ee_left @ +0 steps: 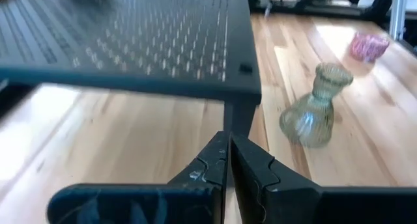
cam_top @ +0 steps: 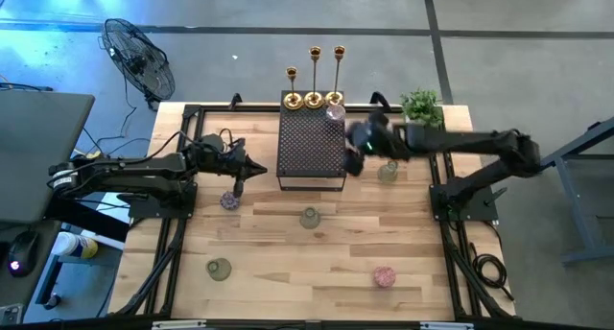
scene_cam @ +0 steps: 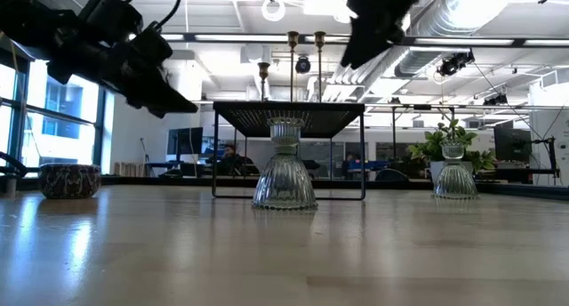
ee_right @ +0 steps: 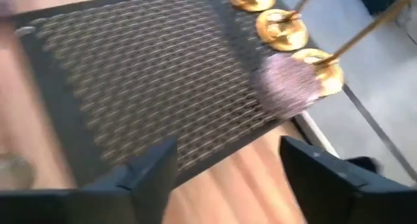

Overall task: Pick & Place candle stick holders
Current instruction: Put the red black scented candle on the shelf

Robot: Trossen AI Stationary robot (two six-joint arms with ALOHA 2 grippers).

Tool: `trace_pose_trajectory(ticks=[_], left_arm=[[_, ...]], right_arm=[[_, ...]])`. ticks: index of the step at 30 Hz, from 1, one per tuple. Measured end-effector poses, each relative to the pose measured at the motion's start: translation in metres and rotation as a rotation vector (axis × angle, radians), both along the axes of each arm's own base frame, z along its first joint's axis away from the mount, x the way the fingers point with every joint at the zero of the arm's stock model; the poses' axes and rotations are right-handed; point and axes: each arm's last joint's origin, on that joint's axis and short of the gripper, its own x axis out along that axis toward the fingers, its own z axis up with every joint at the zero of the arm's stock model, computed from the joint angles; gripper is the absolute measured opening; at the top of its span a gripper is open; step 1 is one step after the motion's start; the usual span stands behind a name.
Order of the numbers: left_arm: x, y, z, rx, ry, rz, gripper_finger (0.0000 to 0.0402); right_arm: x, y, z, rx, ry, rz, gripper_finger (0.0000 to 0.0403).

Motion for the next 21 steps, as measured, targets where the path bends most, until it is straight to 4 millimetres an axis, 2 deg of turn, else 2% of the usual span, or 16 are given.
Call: trace_pose_trajectory(ticks=[3,6,9,10,16,21], left_arm=[[-0.001,0.0,-0.002,-0.03,0.018,0.011,0.0014],[0.0,0.0,-0.001,-0.038,0.056,0.031,0.0014],[0.004,-0.003,0.007,-0.021,0.126,0.049,0.0009],[0.006,-0.006,0.011,-0.015,0.17,0.045,0.0005],[0.012,-0.037,0.041,0.042,0.376,0.039,0.0001],[0.002,-0.064,0.061,-0.046,0.554,0.051,0.0004]], right_arm=[[-0.019,0.028,-0.033,-0.018,-0.104,0.038,0.0172],[-0.038,0.051,-0.058,-0.012,-0.243,0.095,0.0096],[-0.054,0.068,-0.069,-0.025,-0.378,0.151,0.0024],[-0.058,0.072,-0.072,-0.035,-0.417,0.161,0.0012],[-0.077,0.091,-0.085,-0.101,-0.551,0.216,0.0032],[-0.081,0.099,-0.09,-0.134,-0.58,0.26,0.0011]])
